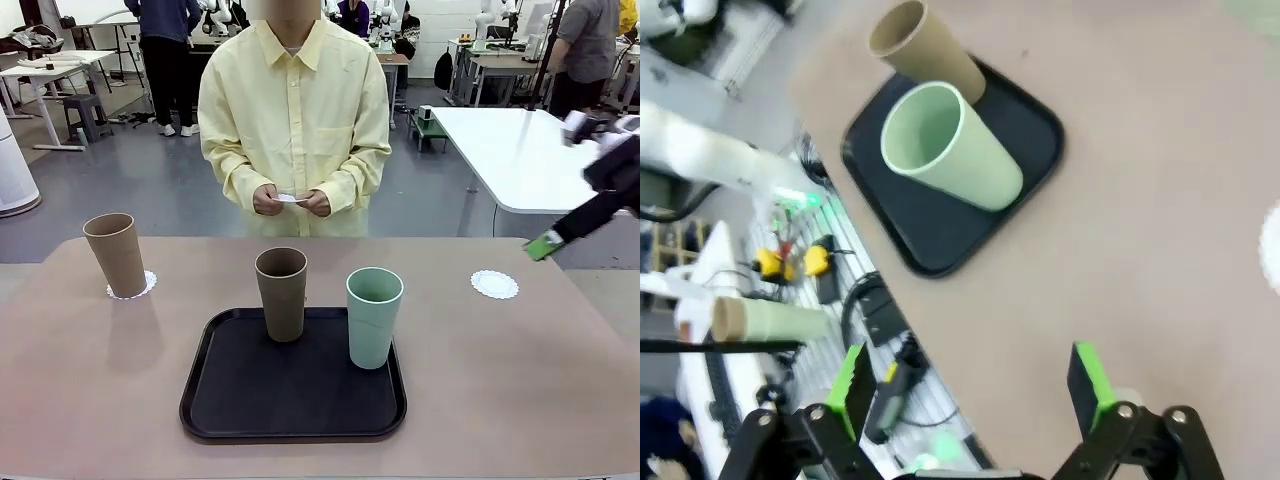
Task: Place coasters on the table and set cups on them.
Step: Take one Reusable plastic cup from the Flat Tray and place it on a coaster set by the human.
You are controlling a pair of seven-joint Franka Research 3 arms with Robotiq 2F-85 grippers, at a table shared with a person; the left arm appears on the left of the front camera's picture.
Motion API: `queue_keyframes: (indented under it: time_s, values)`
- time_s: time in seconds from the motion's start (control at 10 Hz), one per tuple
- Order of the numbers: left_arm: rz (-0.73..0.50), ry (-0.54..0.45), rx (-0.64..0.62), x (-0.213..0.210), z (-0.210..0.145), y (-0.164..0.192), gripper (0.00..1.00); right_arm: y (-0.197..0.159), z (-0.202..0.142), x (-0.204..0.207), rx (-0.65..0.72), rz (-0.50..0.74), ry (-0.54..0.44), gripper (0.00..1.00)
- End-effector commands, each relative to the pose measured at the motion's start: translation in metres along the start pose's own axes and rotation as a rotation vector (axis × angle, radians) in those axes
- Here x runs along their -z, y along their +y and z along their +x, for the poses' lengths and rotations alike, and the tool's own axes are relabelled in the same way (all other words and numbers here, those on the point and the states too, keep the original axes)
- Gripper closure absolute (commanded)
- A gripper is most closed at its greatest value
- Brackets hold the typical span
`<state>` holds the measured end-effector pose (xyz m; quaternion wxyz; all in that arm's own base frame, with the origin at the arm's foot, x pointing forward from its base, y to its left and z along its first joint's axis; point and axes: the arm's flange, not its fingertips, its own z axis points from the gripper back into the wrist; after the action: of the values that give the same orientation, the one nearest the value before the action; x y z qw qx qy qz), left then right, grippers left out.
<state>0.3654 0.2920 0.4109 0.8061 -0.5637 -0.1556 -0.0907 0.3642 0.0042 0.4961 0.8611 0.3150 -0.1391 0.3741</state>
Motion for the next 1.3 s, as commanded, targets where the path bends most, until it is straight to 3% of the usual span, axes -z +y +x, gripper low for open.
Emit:
queue_keyframes:
  time_s: [0.0, 0.3, 0.6, 1.0, 1.1, 1.2]
  values:
    - [-0.002, -0.005, -0.006, -0.002, 0.000, -0.001, 0.00, -0.011, 0.007, 0.031, -0.179, -0.030, -0.001, 0.00]
    - [-0.002, -0.005, -0.006, -0.002, 0.000, -0.001, 0.00, -0.003, 0.019, 0.088, -0.322, -0.219, 0.134, 0.00]
    - [-0.002, -0.005, -0.006, -0.002, 0.000, -0.001, 0.00, 0.003, 0.014, 0.100, -0.360, -0.156, 0.149, 0.00]
    - [-0.002, -0.005, -0.006, -0.002, 0.000, -0.001, 0.00, 0.007, 0.022, 0.102, -0.349, -0.186, 0.146, 0.00]
    - [-0.002, -0.005, -0.006, -0.002, 0.000, -0.001, 0.00, -0.002, 0.001, 0.090, -0.470, -0.157, -0.035, 0.00]
    - [-0.002, -0.005, -0.006, -0.002, 0.000, -0.001, 0.00, -0.017, -0.016, 0.084, -0.525, -0.112, -0.290, 0.00]
